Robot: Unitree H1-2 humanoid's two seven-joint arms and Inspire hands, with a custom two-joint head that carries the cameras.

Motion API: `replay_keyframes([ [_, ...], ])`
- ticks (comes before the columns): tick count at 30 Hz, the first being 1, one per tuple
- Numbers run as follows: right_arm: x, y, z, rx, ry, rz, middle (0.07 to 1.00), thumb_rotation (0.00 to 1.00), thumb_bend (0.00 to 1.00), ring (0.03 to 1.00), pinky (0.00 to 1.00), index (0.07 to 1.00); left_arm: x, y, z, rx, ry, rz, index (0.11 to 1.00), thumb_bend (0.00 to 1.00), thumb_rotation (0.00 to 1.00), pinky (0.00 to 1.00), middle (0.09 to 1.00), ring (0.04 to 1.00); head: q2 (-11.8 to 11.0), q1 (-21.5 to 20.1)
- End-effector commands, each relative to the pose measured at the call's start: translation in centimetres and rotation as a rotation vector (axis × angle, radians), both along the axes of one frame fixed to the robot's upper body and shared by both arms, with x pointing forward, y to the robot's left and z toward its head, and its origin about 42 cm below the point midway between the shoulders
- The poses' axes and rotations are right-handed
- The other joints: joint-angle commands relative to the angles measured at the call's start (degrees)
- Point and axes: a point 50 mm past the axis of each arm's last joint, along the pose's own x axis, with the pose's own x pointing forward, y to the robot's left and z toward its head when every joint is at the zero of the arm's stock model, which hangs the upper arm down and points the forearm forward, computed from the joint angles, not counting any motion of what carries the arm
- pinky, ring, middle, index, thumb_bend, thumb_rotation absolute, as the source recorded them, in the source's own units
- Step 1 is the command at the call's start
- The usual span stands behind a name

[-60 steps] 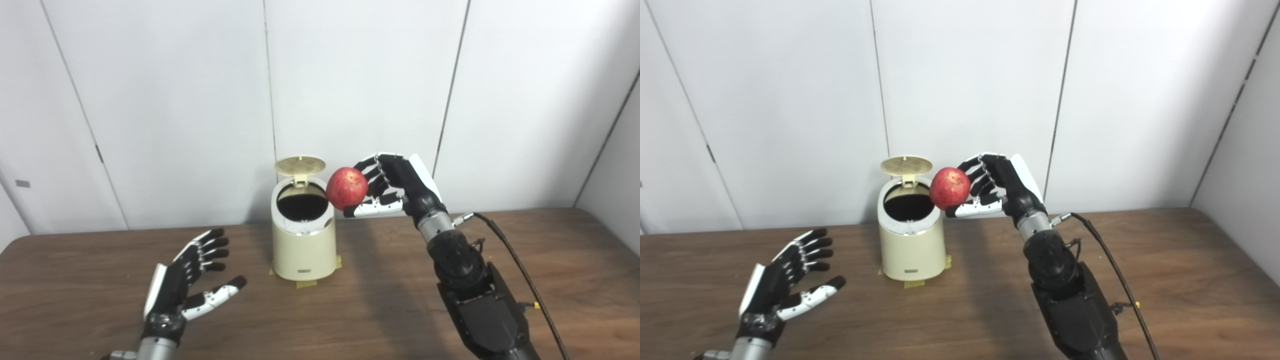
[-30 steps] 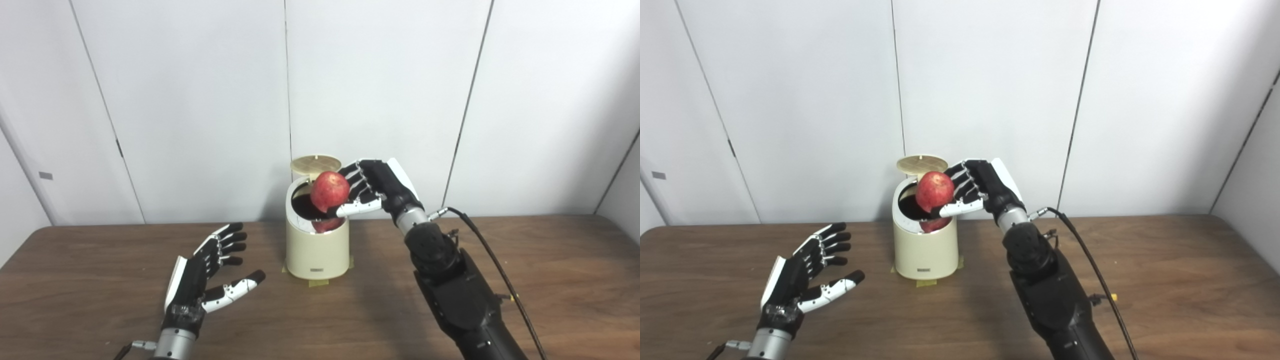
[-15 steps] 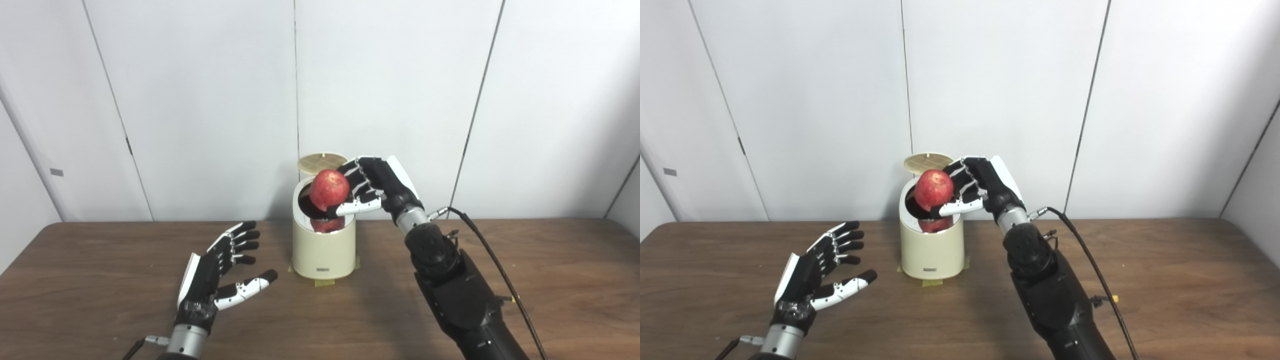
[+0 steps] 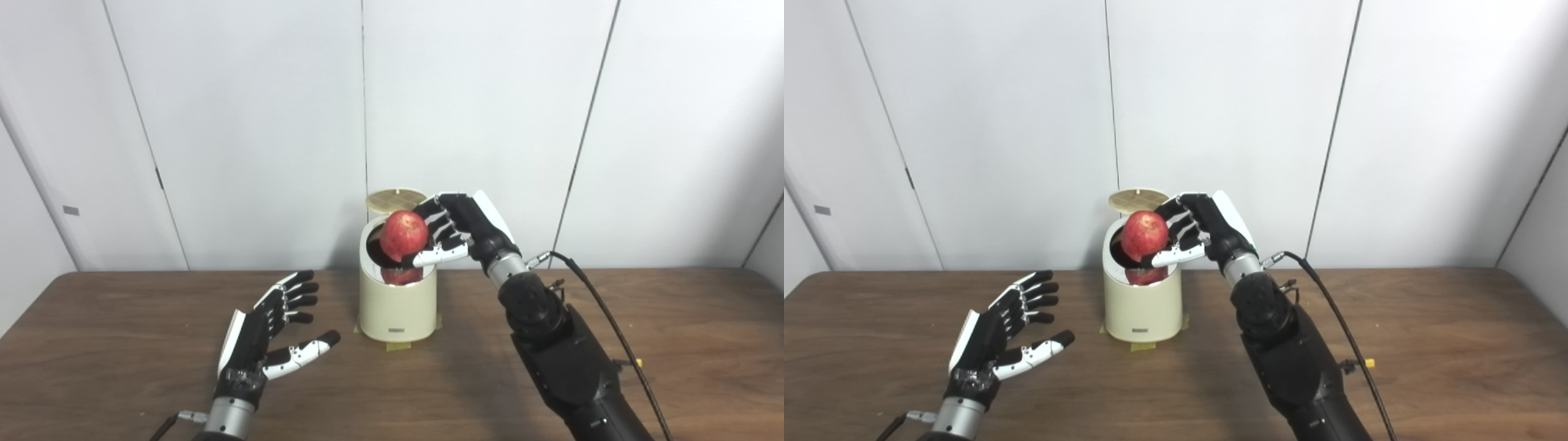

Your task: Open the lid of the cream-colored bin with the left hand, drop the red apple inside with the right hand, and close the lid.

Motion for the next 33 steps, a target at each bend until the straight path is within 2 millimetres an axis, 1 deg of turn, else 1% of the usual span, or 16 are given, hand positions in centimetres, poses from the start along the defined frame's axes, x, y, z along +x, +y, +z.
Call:
replay_keyframes([
  [1,0.11,0.47,2.80,0.002,-0.077,0.024,0.632,0.14,0.52,0.537,0.42,0.495,0.58,-0.19,2.19,0.001,-0.084,-0.012,0.834,0.73,0.09,0.66,0.790,0.757,0.04,0.04],
  [4,0.03,0.46,2.77,-0.003,-0.075,0.026,0.625,0.14,0.52,0.528,0.40,0.495,0.55,-0.20,2.19,-0.001,-0.086,-0.012,0.832,0.72,0.07,0.67,0.789,0.759,0.12,0.05],
  [9,0.08,0.47,2.63,-0.009,-0.076,0.035,0.629,0.14,0.52,0.533,0.41,0.496,0.57,-0.17,2.24,0.004,-0.085,-0.008,0.832,0.73,0.09,0.67,0.787,0.762,0.12,0.05],
  [10,0.09,0.47,2.61,-0.008,-0.076,0.036,0.626,0.14,0.77,0.535,0.42,0.603,0.53,-0.17,2.26,0.005,-0.085,-0.009,0.831,0.73,0.09,0.67,0.786,0.761,0.27,0.13],
  [11,0.08,0.46,2.58,-0.006,-0.077,0.037,0.623,0.13,0.84,0.535,0.42,0.636,0.50,-0.18,2.28,0.003,-0.085,-0.010,0.831,0.73,0.09,0.67,0.786,0.760,0.27,0.13],
  [12,0.07,0.47,2.55,-0.003,-0.076,0.038,0.620,0.13,0.87,0.534,0.42,0.660,0.48,-0.17,2.29,0.000,-0.086,-0.011,0.831,0.73,0.09,0.67,0.786,0.759,0.30,0.04],
  [14,0.09,0.46,2.51,-0.001,-0.075,0.037,0.610,0.14,0.90,0.527,0.42,0.705,0.48,-0.16,2.30,-0.001,-0.087,-0.009,0.831,0.73,0.09,0.66,0.786,0.758,0.30,0.04],
  [16,0.11,0.48,2.49,0.002,-0.073,0.037,0.606,0.14,0.91,0.526,0.42,0.738,0.48,-0.13,2.31,0.000,-0.085,-0.006,0.830,0.73,0.08,0.67,0.788,0.761,0.36,0.00],
  [20,0.15,0.49,2.55,0.009,-0.068,0.039,0.606,0.14,0.92,0.525,0.42,0.759,0.48,-0.11,2.33,0.001,-0.087,-0.008,0.832,0.73,0.09,0.67,0.789,0.763,0.36,0.00],
  [26,0.20,0.46,2.62,0.012,-0.069,0.044,0.599,0.13,0.91,0.519,0.41,0.760,0.45,-0.15,2.41,0.001,-0.086,-0.009,0.832,0.73,0.08,0.66,0.787,0.754,0.61,-0.09],
  [33,0.01,0.43,2.66,0.021,-0.073,0.046,0.597,0.13,0.92,0.515,0.40,0.756,0.37,-0.12,2.44,0.007,-0.085,-0.006,0.829,0.73,0.10,0.67,0.784,0.757,0.76,0.10],
])
